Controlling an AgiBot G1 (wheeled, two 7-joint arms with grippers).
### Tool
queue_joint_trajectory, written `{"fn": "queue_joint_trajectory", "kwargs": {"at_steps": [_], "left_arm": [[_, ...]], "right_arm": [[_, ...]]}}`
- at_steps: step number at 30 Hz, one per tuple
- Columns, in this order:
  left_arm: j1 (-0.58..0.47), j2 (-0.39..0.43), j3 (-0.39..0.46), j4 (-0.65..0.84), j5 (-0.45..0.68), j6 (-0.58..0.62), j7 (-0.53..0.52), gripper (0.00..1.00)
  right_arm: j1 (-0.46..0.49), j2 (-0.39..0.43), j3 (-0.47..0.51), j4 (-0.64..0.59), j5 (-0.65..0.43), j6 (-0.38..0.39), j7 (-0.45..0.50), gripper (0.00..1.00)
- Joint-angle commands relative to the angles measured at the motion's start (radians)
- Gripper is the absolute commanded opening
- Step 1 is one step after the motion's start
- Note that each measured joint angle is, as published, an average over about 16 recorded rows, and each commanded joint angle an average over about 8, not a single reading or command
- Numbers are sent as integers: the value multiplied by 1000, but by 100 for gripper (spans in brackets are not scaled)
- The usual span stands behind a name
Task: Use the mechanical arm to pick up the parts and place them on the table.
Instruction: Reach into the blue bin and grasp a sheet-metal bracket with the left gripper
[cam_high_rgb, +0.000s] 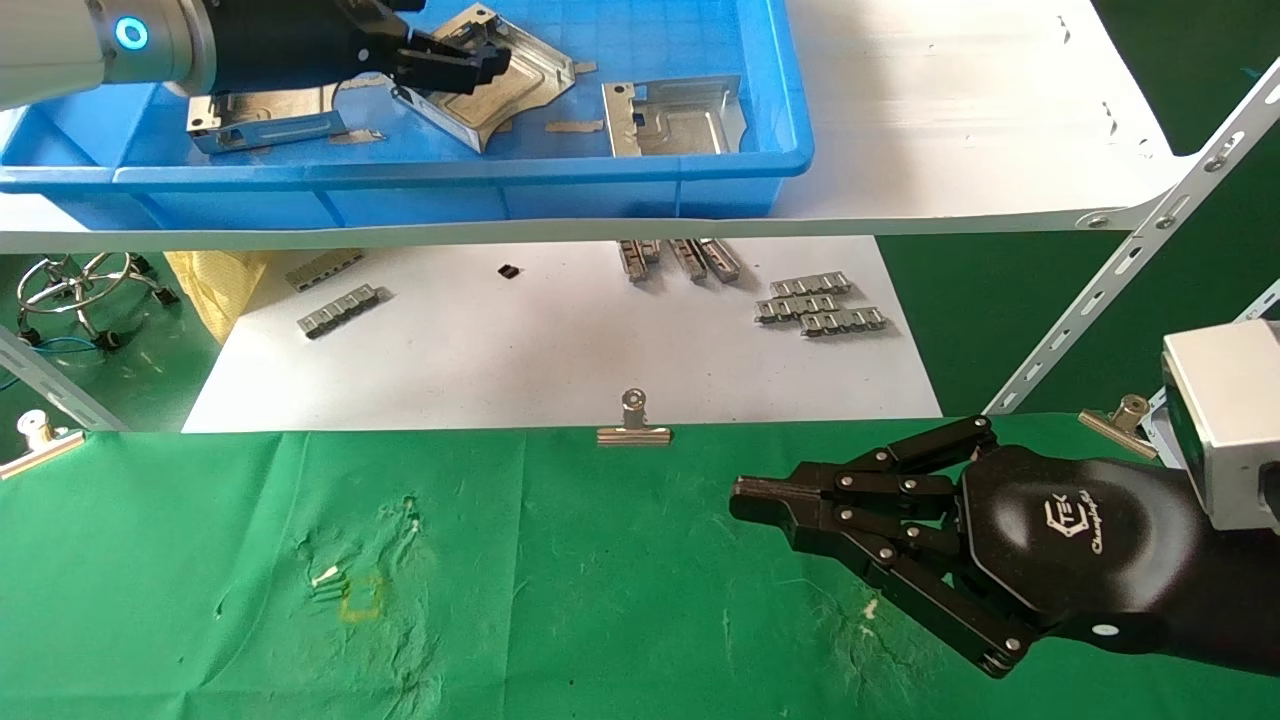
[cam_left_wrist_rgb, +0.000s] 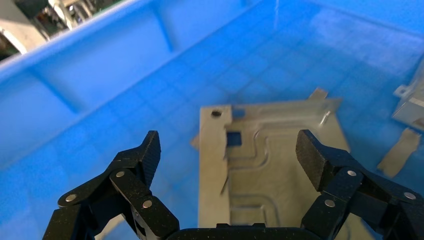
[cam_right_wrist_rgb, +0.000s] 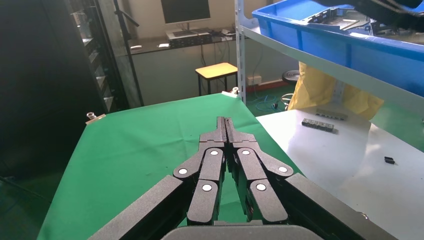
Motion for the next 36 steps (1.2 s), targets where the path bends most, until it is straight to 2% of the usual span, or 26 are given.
{"fn": "queue_joint_trajectory", "kwargs": {"at_steps": [1,15,16,23,24,36], "left_arm": [[-10,5,6,26,8,-6,-7,0],[-26,-2,14,63,20,8,-37,0],[-26,-3,13,63,19,10,-38,0],[-21,-14,3,64,4,30,-44,0],[-20,-15,1,64,2,32,-45,0],[-22,-27,-8,49,-11,65,-26,0]], "right_arm": [[0,0,0,0,0,0,0,0],[0,0,0,0,0,0,0,0],[0,0,0,0,0,0,0,4],[0,0,0,0,0,0,0,91],[0,0,0,0,0,0,0,99],[0,0,0,0,0,0,0,100]]}}
